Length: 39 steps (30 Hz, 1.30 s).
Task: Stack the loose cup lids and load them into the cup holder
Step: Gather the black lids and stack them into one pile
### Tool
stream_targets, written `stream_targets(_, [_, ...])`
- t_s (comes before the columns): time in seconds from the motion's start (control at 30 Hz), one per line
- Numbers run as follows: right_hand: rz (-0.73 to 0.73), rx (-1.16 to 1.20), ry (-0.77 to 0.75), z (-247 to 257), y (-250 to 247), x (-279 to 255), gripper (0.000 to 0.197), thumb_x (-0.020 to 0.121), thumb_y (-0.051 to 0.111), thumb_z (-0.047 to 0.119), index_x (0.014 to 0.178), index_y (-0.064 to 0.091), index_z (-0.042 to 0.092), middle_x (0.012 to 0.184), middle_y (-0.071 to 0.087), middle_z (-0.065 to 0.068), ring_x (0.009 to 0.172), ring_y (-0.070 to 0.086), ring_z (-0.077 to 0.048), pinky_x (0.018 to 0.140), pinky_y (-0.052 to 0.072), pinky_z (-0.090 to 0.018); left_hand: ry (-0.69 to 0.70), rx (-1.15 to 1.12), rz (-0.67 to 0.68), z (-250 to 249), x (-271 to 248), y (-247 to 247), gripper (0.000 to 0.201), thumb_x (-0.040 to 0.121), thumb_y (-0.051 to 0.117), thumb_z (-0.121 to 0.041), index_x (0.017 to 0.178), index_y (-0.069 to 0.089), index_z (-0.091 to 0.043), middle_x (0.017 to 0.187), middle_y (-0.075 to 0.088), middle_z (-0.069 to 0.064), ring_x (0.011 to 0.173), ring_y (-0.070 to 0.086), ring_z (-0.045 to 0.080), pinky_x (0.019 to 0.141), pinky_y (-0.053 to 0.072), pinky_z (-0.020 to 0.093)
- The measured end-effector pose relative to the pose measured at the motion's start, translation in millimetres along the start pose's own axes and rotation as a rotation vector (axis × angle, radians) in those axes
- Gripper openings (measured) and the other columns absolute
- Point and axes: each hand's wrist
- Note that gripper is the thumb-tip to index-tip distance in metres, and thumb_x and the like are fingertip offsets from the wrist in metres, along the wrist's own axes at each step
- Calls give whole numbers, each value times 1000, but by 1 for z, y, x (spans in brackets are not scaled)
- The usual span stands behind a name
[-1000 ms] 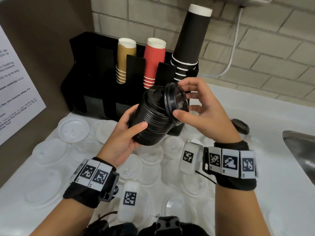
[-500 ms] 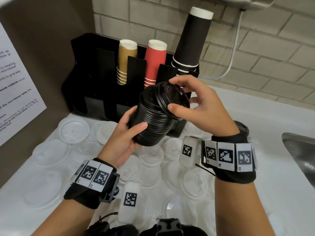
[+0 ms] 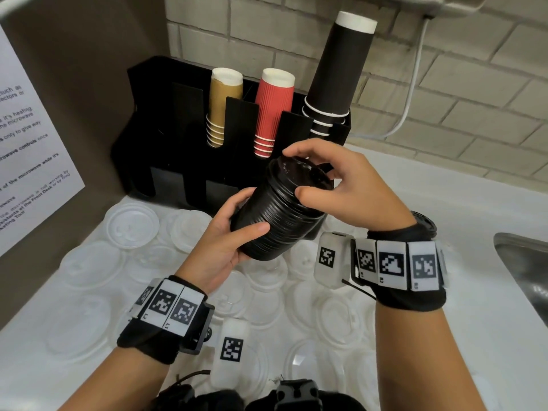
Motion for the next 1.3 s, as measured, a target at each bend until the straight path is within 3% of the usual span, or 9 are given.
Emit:
stream_targets(0.27, [-5, -35, 3, -4, 3, -2, 51, 71, 77, 14, 118, 60, 23, 115, 59, 2, 107, 55, -9, 91, 43, -22, -9, -57, 2, 2, 1, 1, 57, 70, 78, -26, 123, 61, -40, 124, 66, 2, 114, 64, 19, 80, 56, 32])
stream_targets(0.43, [-39, -10, -42, -16, -6, -5, 58, 71, 74, 43, 124, 53, 35, 123, 54, 10, 114, 49, -2, 91, 40, -13, 3, -60, 1, 4, 3, -2, 57, 71, 77, -26, 123, 61, -41, 127, 64, 3, 116, 63, 20, 79, 56, 33])
stream_targets(0.53, [-386, 223, 139, -52, -30, -9, 45, 74, 69, 48, 117, 53, 43, 125, 55, 12, 114, 52, -5, 89, 45, -20, 54, -87, -43, 1, 5, -8, 52, 73, 75, -20, 120, 63, -40, 125, 66, 0, 114, 64, 17, 78, 56, 32])
stream_targets(0.67, [-796, 269, 703, -134, -75, -6, 33, 84, 63, 32, 114, 55, 21, 113, 54, -4, 91, 53, -11, 77, 42, -25, 104, -112, -136, -8, 7, -15, 55, 71, 71, -21, 123, 59, -37, 123, 67, -4, 111, 65, 14, 75, 57, 32])
stream_targets(0.8, [-353, -316, 1156, -203, -103, -26, 46, 88, 58, 35, 130, 54, 15, 127, 52, -12, 110, 53, -36, 99, 41, -38, 133, -79, -143, -12, 6, -16, 61, 76, 66, -22, 134, 50, -30, 129, 62, -2, 115, 63, 15, 76, 58, 35])
stream_targets(0.97, [310, -893, 1020, -229, -94, -48, 44, 79, 62, 15, 115, 45, 34, 123, 52, -10, 108, 52, -37, 89, 50, -40, 111, -60, -143, -13, 9, -14, 71, 71, 70, -25, 138, 47, -27, 126, 63, -3, 112, 64, 15, 74, 58, 35])
stream_targets(1.1, [352, -891, 1084, -232, -93, -44, 26, 86, 60, 23, 108, 50, 33, 126, 52, -8, 111, 51, -33, 91, 46, -38, 103, -42, -158, -12, 10, -12, 67, 75, 66, -20, 139, 45, -26, 127, 62, -2, 111, 65, 15, 74, 58, 34])
stream_targets(1.2, [351, -860, 1072, -238, -93, -44, 59, 84, 62, 24, 138, 39, 34, 141, 43, -7, 117, 51, -33, 93, 43, -37, 100, -36, -164, -11, 9, -13, 64, 76, 63, -18, 137, 47, -28, 127, 62, -2, 111, 65, 15, 74, 58, 33])
stream_targets(1.3, [288, -843, 1141, -240, -89, -39, 68, 85, 65, 36, 142, 35, 16, 143, 42, -16, 126, 45, -38, 100, 41, -42, 104, -29, -164, -12, 7, -13, 66, 73, 67, -20, 135, 48, -29, 128, 62, -1, 111, 65, 14, 75, 58, 33])
Point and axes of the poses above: each hand's wrist, its own x-axis towards the middle knuckle, its own y-axis out of the palm, z = x × y
